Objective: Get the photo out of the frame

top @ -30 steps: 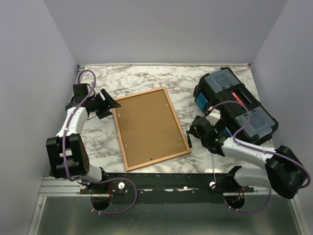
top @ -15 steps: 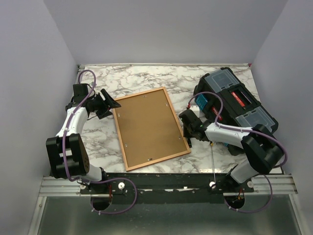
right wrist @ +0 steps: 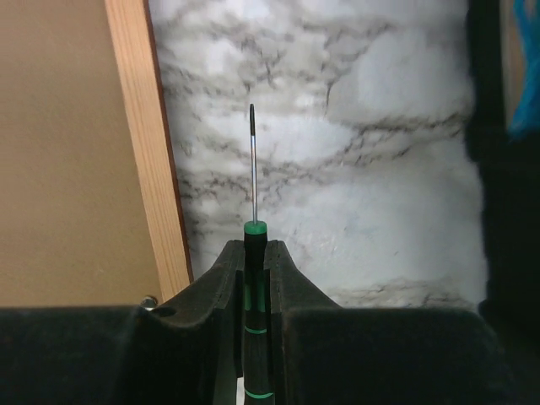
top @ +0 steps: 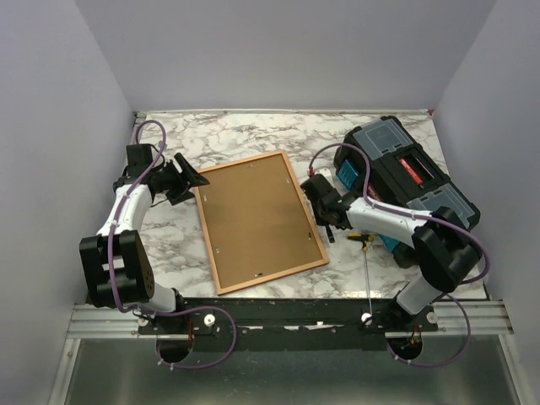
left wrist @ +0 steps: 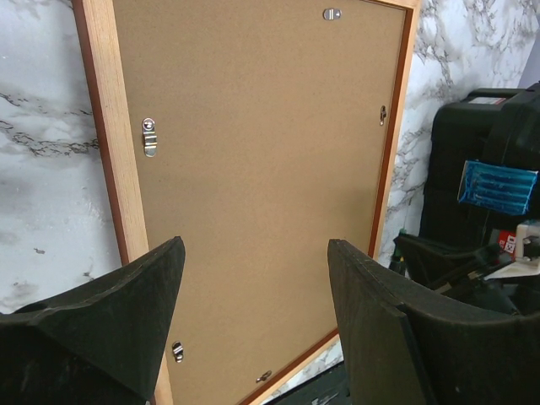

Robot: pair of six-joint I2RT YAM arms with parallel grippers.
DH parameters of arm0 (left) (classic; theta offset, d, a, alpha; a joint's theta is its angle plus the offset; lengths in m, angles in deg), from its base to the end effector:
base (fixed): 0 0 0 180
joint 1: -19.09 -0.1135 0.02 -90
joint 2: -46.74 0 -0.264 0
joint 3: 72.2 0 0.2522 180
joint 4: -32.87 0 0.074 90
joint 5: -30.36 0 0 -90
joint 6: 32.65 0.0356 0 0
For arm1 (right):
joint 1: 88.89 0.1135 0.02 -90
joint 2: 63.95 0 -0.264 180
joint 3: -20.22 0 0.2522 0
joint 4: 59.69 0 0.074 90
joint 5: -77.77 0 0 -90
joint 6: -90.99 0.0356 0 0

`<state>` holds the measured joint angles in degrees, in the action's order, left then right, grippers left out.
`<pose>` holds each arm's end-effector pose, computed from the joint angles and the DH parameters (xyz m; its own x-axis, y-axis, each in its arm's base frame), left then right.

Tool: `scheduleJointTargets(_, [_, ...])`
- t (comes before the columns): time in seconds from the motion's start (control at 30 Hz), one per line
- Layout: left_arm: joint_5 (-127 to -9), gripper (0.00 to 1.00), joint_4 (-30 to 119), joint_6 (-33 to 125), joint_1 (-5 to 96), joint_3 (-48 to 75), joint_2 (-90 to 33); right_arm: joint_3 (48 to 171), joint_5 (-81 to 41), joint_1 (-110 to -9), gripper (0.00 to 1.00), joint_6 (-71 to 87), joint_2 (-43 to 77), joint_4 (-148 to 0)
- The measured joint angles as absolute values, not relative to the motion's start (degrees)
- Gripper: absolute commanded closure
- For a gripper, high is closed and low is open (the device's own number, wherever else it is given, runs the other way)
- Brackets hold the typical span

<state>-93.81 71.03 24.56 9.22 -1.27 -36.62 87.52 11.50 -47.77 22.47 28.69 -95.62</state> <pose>0.3004 0.0320 0.2415 -0.7533 -0.5859 -0.2987 -0.2361 0.6649 -0.7086 0.2440 0.1940 0.1758 -0.7818 -0.2375 -0.5765 -0.1827 0.9713 -0.1524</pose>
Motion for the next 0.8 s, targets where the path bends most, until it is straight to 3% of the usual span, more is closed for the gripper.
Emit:
scheduleJointTargets(0.47, [-94.20, 0.29, 70.55, 24.56, 9.57, -1.71, -36.62, 96.27, 18.36, -49.78, 0.93, 2.27, 40.95, -93.04])
scheduleJointTargets(0.8, [-94.40, 0.29, 70.27, 24.56, 10.08, -1.75, -36.62, 96.29, 20.11, -50.02, 0.75, -0.50, 41.72, -92.37])
